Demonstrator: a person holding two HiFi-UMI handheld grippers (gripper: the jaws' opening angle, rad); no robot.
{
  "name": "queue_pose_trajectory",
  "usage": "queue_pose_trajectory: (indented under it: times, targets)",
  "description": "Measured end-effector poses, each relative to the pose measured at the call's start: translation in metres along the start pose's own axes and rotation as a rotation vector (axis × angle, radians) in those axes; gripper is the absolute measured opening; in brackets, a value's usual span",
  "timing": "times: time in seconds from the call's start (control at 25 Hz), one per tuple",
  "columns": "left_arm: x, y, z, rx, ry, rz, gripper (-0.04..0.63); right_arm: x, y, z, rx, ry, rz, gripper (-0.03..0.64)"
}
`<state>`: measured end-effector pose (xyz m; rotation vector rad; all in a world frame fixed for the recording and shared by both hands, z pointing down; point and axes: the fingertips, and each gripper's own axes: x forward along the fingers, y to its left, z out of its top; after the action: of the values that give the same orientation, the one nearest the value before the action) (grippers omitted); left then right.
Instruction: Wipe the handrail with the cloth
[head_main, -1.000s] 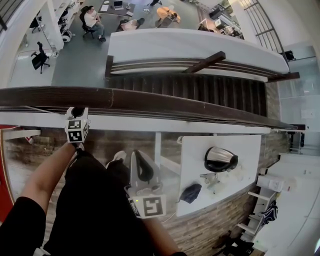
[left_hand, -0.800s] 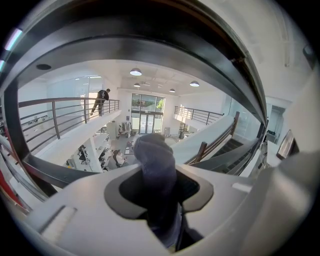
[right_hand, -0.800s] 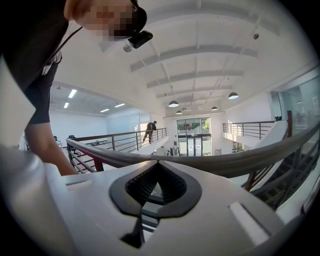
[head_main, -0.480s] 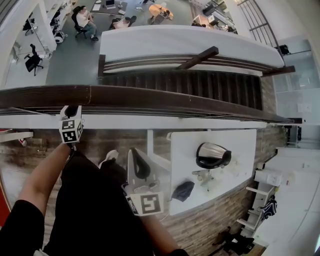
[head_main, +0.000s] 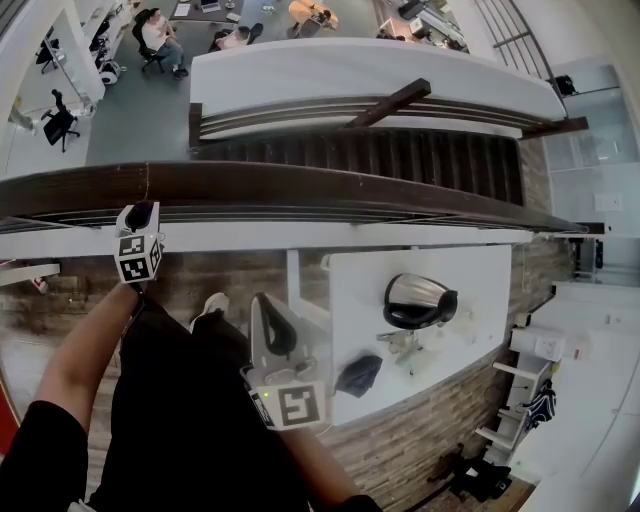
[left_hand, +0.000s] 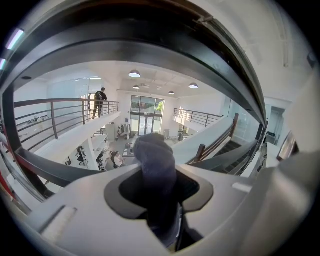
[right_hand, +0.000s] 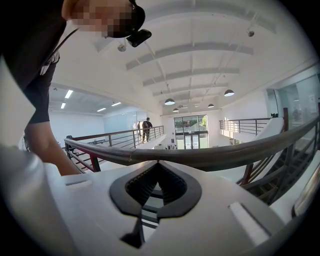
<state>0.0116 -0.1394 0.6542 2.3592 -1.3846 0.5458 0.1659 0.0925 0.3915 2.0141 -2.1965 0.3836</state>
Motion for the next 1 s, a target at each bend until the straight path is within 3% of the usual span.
queue_pose_trajectory:
  times: [0.16, 0.68, 1.0]
  targets:
    - [0.003, -0.014, 0.001, 0.057, 0.002, -0.028, 0.118, -0.002, 0.001, -0.001, 0.016, -0.003, 0.005, 0.002]
    - [0.008, -0.042, 0.013, 0.081, 0.009, -0.088, 0.118, -0.020, -0.012, -0.006, 0.045, 0.026, -0.055, 0.002]
    - [0.017, -0.072, 0.010, 0.108, 0.016, -0.173, 0.117, -0.039, -0.029, -0.015, 0.056, 0.019, -0.109, 0.002]
